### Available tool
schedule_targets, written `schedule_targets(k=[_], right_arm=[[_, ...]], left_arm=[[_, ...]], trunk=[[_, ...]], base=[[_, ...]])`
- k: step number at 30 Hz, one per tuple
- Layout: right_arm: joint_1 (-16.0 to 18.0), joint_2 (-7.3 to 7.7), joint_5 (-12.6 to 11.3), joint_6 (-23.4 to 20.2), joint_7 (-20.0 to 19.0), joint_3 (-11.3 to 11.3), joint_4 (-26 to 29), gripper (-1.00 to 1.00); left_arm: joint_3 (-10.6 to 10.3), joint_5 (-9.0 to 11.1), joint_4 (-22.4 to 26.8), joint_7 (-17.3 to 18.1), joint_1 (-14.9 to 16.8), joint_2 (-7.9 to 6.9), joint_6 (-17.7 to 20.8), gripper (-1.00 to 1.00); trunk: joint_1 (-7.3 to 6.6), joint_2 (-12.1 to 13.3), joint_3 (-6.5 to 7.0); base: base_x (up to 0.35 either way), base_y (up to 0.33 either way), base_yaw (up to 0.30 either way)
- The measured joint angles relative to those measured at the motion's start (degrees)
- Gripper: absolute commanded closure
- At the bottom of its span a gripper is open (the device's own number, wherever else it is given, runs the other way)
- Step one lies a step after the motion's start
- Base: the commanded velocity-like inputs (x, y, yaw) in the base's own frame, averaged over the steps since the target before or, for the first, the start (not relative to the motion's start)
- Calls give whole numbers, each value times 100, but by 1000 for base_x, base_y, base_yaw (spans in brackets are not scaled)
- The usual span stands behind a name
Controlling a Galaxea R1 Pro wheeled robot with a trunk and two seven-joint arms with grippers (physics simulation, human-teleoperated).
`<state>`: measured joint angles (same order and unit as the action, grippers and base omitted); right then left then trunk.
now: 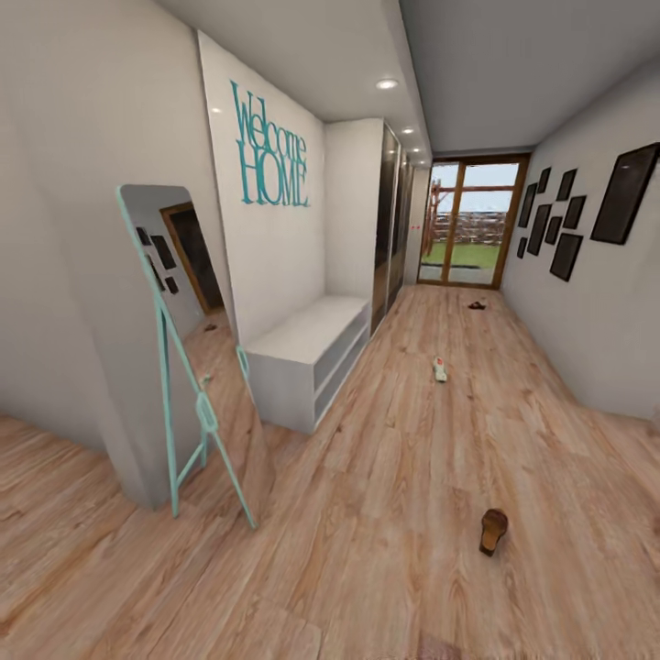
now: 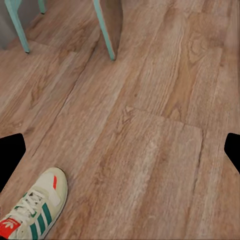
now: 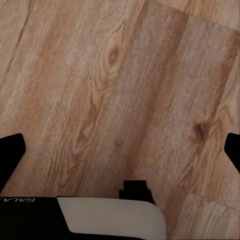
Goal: Pick up the two gym shoes and the two sandals from the corridor floor and place them onto the hallstand (shoe rack) in the corridor, making sure they are on the rack and not on the floor. Arrange them so the two gym shoes are next to each other and the two sandals are next to each other.
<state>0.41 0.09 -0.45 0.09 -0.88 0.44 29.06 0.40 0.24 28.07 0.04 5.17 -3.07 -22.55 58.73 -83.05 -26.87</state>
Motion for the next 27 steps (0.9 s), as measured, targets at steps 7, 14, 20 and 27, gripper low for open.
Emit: schedule_targets(k=[7, 14, 20, 27], right_arm=[[0, 0, 1, -1, 0, 0, -6, -100], [0, 0, 2, -1, 0, 3, -3, -100], [0, 0, 2, -1, 0, 4, -4, -100], [-1, 0, -1, -1, 0, 3, -4, -100]], left_arm=[[0, 0, 0, -7, 0, 1, 5, -100], [1, 0, 0, -12, 0, 0, 4, -100], [1, 0, 0, -12, 0, 0, 5, -100], [0, -5, -2, -12, 0, 0, 5, -100]], trunk=[[0, 0, 0], [0, 0, 0], [0, 0, 0], [0, 0, 0]], base=[[0, 308, -300], [0, 308, -300], [0, 282, -300], [0, 158, -300]])
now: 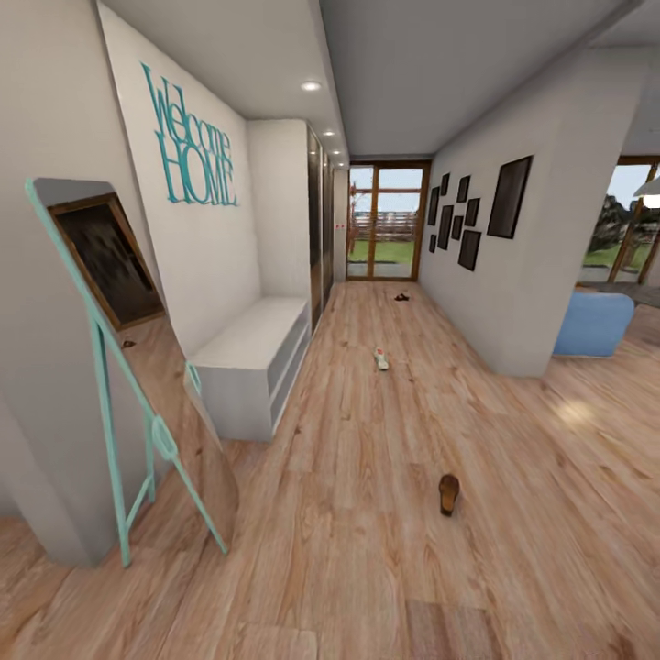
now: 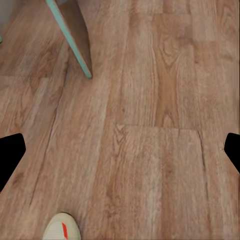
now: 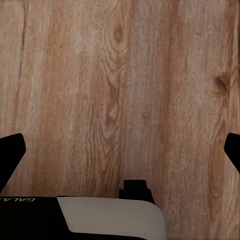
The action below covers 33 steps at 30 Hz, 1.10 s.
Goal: Pick up the two gym shoes and the two sandals from the corridor floor and place them onto the hallstand (shoe rack) in the corridor, making sure they are on the rack and not on the floor. Arrange them so the two gym shoes are next to each other and the two sandals are next to each other.
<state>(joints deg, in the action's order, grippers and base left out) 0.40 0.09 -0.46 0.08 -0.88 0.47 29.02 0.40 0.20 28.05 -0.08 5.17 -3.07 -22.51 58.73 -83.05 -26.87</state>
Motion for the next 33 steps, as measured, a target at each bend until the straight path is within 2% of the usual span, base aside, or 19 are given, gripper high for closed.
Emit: schedule_targets(k=[17, 24, 33], right_arm=[[0, 0, 3, 0, 0, 0, 2, -100], [2, 0, 6, 0, 0, 0, 0, -100], [2, -1, 6, 2, 0, -2, 3, -100]], left_arm=[[-7, -3, 0, 6, 0, 0, -9, -100], [-8, -3, 2, 8, -2, 0, -8, -100], [-10, -3, 2, 3, -2, 0, -8, -100]], trunk=[[0, 0, 0], [1, 0, 0], [1, 0, 0]], base=[[0, 15, -281], [-36, 0, -60], [-162, 52, -7]])
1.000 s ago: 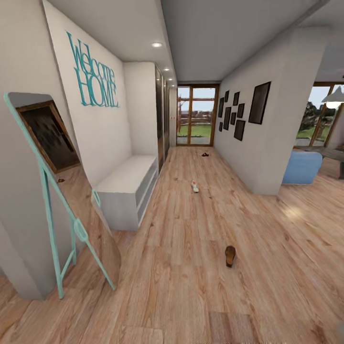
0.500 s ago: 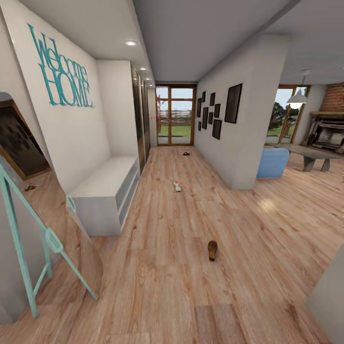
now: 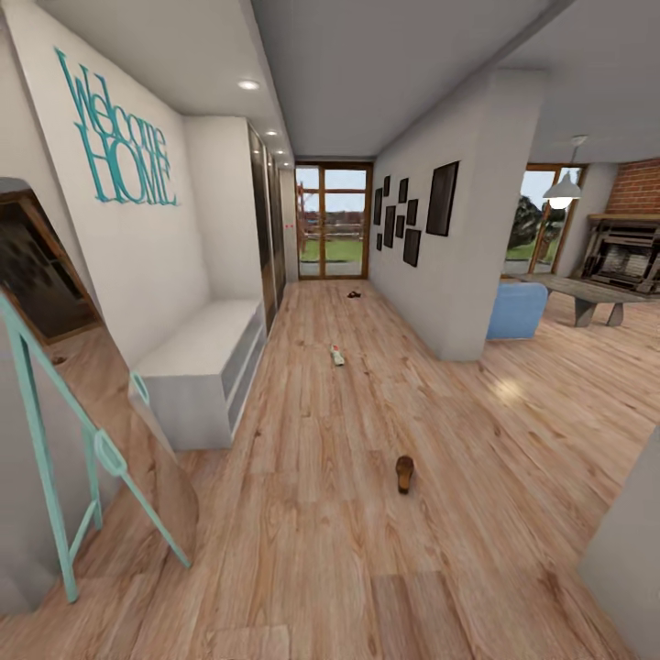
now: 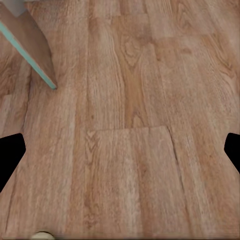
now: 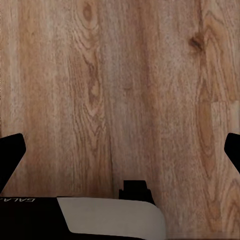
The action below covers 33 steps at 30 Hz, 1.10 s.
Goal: Pick up the two gym shoes and the two sandals from the corridor floor and place them onto the hallstand (shoe rack) in the corridor, making sure they are on the rack and not on the floor. Arrange them so the two gym shoes are next to each other and the two sandals are next to each other.
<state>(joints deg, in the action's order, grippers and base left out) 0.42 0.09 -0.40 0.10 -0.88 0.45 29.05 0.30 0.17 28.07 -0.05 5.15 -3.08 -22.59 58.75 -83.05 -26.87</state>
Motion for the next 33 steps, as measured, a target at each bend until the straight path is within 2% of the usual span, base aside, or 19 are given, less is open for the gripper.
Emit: schedule_targets(k=[17, 33], right_arm=[[0, 0, 0, -2, 0, -4, 2, -100], [0, 0, 0, 0, 0, 0, -1, -100]], left_arm=[[8, 5, -1, -3, 0, -7, 0, -100], [11, 8, 0, -3, 0, -9, 0, -100]], trunk=[[-1, 0, 0], [-1, 0, 0]], base=[[-19, 13, 0], [0, 210, 0]])
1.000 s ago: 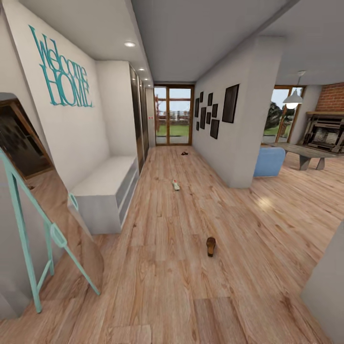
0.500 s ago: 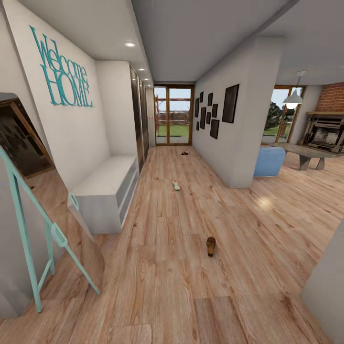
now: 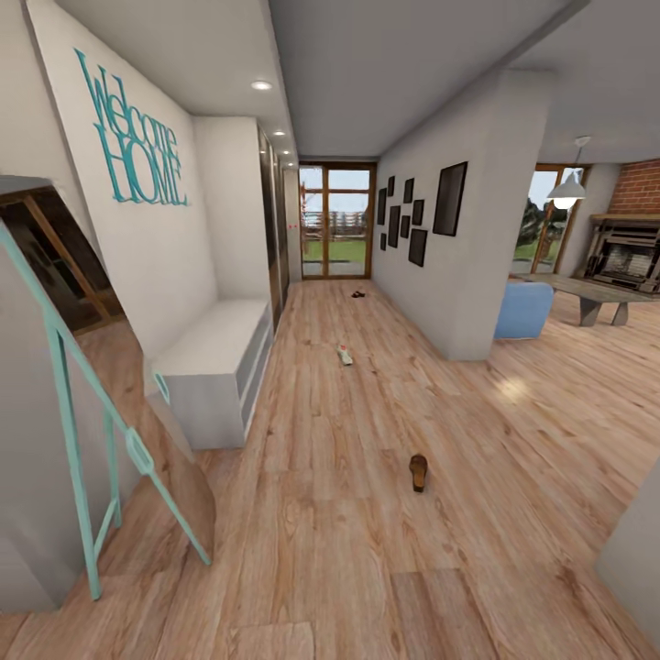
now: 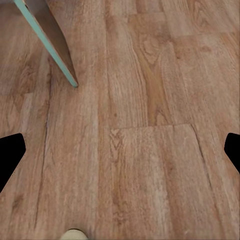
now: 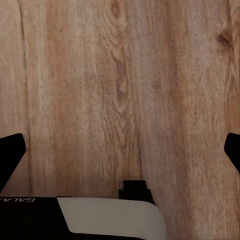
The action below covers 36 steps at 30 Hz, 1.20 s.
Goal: Pick up the two gym shoes and the two sandals from the corridor floor and place them onto the hallstand (shoe rack) in the corridor, making sure they are on the rack and not on the floor. Arrange them so the two gym shoes are next to each other and the two sandals are next to each other.
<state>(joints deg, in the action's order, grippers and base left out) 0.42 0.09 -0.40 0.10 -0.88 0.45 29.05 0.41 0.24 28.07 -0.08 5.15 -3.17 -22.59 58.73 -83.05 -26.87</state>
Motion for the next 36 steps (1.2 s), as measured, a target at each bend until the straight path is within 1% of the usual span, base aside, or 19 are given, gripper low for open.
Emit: schedule_targets(k=[6, 10, 24, 36], right_arm=[[0, 0, 0, -1, 0, -3, 0, -100], [0, 0, 0, -2, 0, -5, -1, -100], [0, 0, 0, 0, 0, -4, -2, -100], [-1, 0, 0, -2, 0, -3, -4, -100]], left_arm=[[0, 0, -3, 0, 0, 0, 0, -100], [-2, 0, 0, 0, 0, 5, 0, -100], [0, -6, 1, 0, 0, 9, 0, -100], [1, -2, 2, 0, 0, 8, 0, -100]], trunk=[[0, 0, 0], [2, 0, 0], [3, 1, 0], [3, 0, 0]], base=[[-1, 27, 0], [-150, 5, 0], [-321, 13, 0], [-297, 178, 0]])
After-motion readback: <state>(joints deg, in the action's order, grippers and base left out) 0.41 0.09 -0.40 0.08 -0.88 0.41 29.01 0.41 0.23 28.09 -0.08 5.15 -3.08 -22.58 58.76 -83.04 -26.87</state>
